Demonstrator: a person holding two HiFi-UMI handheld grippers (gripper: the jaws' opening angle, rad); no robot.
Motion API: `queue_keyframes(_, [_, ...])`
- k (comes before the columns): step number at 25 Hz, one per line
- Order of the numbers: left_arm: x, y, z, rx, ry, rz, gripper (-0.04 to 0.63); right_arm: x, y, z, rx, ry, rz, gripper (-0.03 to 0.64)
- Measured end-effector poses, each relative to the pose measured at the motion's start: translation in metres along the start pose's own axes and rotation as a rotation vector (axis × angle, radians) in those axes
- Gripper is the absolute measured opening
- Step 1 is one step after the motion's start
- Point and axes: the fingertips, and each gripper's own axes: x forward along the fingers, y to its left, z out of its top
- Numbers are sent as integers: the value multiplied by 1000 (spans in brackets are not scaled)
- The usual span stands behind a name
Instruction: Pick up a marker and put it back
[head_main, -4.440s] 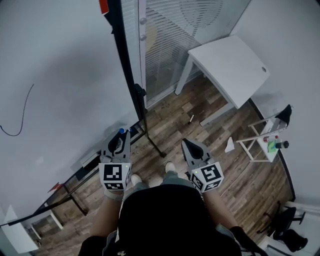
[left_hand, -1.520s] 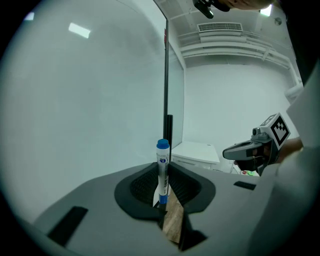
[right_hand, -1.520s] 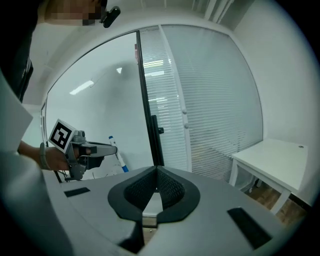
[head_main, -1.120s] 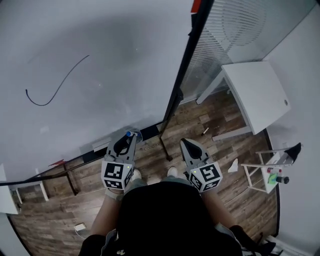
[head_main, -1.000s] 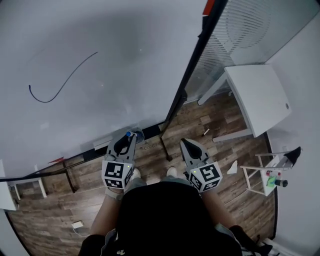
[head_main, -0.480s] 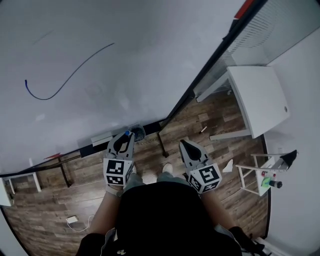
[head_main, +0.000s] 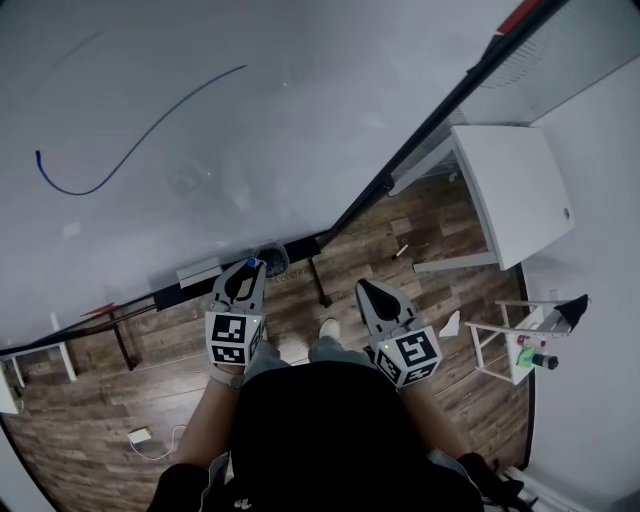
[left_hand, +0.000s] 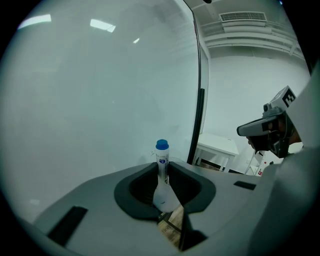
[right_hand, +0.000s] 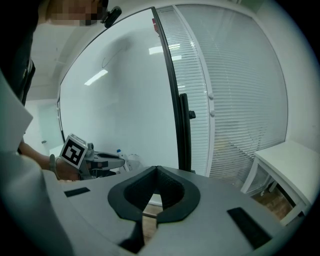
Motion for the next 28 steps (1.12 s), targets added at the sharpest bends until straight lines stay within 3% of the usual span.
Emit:
queue_keyframes(16, [-8, 5, 0, 3, -1, 32, 92, 0, 6, 2, -8, -6, 25, 28])
queue_keyframes(28, [-63, 22, 17, -7, -37, 150, 94, 25, 48, 18, -64, -30, 189, 28])
